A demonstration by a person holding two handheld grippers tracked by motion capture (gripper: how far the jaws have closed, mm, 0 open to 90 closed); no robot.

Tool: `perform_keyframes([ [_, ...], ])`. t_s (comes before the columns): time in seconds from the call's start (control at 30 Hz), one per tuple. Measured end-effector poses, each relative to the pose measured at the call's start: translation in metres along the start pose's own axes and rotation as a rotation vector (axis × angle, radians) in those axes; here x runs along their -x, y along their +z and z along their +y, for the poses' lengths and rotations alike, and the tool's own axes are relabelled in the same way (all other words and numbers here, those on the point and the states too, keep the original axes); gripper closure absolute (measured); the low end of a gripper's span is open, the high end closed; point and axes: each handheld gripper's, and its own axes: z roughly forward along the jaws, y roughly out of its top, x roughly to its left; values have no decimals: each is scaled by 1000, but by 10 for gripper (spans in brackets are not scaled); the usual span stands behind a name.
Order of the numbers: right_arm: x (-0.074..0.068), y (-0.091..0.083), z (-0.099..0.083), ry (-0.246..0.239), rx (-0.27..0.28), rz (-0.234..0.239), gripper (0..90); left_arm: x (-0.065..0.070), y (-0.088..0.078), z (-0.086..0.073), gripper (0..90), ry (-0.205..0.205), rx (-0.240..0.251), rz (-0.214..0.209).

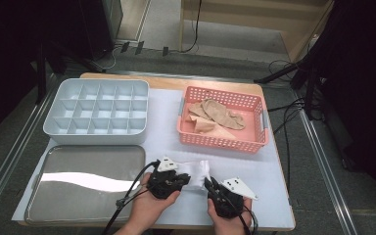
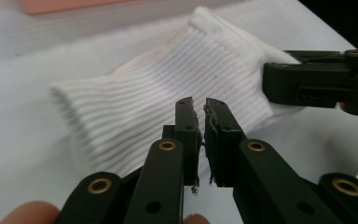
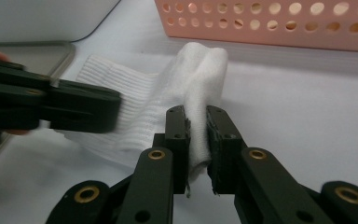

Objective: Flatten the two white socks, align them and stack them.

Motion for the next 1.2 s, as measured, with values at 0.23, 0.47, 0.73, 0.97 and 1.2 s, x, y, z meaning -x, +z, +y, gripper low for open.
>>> perform_keyframes([
  [0.23,-8,-2,2,-17,29,84,817,3,16,-1,887,-12,-24,13],
  [0.47,-15,1,5,-28,36,76,815,-13,-21,-5,684,-9,48,4],
  [0.73,-27,6,9,-56,35,91,810,-53,-55,-11,702,-110,95,0],
  [0.97,-47,15,12,-127,17,118,801,-60,-36,-17,811,-139,19,-51],
  [1.2,-62,32,4,-180,-36,146,794,-62,-31,-16,844,-181,16,-47],
])
